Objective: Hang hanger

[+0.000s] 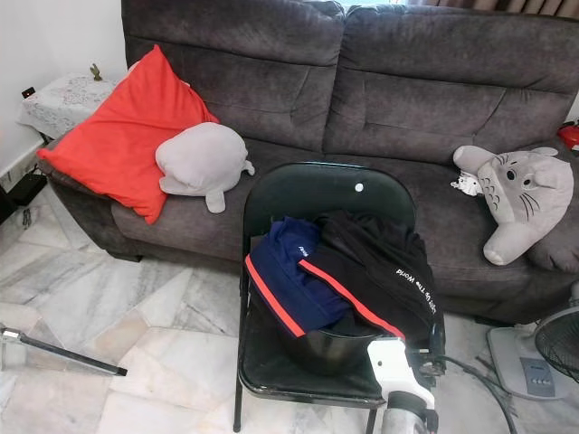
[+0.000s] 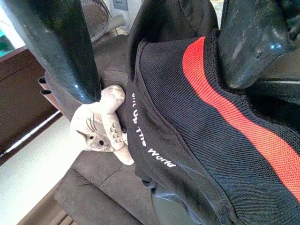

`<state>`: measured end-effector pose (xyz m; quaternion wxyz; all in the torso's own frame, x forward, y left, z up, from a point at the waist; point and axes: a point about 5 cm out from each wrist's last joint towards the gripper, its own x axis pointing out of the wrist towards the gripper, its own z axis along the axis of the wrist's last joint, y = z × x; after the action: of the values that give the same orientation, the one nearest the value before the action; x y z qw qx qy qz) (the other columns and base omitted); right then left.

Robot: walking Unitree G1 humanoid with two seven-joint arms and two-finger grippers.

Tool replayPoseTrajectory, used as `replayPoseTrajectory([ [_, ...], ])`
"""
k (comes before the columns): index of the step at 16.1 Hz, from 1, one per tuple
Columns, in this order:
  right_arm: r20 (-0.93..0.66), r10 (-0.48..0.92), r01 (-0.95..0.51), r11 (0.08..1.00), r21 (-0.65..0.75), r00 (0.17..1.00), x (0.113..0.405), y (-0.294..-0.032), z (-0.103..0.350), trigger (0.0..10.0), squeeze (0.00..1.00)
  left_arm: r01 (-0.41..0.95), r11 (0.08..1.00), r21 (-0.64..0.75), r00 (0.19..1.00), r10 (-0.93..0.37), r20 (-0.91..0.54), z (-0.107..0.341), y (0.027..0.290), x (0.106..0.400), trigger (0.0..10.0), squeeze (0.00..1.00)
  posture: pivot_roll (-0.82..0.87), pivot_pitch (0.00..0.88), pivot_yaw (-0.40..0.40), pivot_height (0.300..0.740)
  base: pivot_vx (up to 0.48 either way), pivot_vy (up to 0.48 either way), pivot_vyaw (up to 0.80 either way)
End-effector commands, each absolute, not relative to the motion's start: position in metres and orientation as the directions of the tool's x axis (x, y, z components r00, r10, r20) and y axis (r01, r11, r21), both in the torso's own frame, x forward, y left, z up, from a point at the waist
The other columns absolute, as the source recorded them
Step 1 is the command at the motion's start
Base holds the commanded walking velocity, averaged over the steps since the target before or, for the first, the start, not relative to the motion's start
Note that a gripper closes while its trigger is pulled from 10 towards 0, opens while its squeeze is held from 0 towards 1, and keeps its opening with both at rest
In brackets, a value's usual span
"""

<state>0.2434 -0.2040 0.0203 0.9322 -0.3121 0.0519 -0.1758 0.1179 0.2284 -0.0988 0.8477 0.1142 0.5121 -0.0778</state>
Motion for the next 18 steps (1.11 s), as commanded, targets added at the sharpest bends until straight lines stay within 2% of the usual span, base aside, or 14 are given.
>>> replayPoseTrajectory([
  [1, 0.016, -0.353, 0.298, 0.762, -0.575, 0.935, 0.247, -0.206, 0.024, 10.0, 0.0, 0.272, 0.956, 0.107, 0.438, -0.024, -0.899, -0.101, 0.228, 0.11, 10.0, 0.0, -0.02, 0.099, -0.046, 0.74, 0.0, 0.0, 0.0],
  [7, 0.092, -0.38, 0.366, 0.757, -0.542, 0.92, 0.26, -0.207, 0.04, 10.0, 0.0, 0.273, 0.956, 0.108, 0.438, -0.023, -0.899, -0.101, 0.228, 0.11, 10.0, 0.0, -0.02, 0.098, -0.044, 0.74, 0.0, 0.0, 0.0],
  [13, -0.066, -0.498, 0.403, 0.766, -0.5, 0.865, 0.262, -0.219, 0.024, 10.0, 0.0, 0.276, 0.955, 0.104, 0.436, -0.028, -0.899, -0.101, 0.228, 0.111, 10.0, 0.0, -0.01, 0.104, -0.043, 0.74, 0.0, 0.0, 0.0],
  [18, -0.063, -0.485, 0.4, 0.782, -0.479, 0.872, 0.271, -0.221, 0.028, 10.0, 0.0, 0.277, 0.955, 0.105, 0.436, -0.027, -0.899, -0.101, 0.228, 0.111, 10.0, 0.0, -0.01, 0.107, -0.041, 0.74, 0.0, 0.0, 0.0],
])
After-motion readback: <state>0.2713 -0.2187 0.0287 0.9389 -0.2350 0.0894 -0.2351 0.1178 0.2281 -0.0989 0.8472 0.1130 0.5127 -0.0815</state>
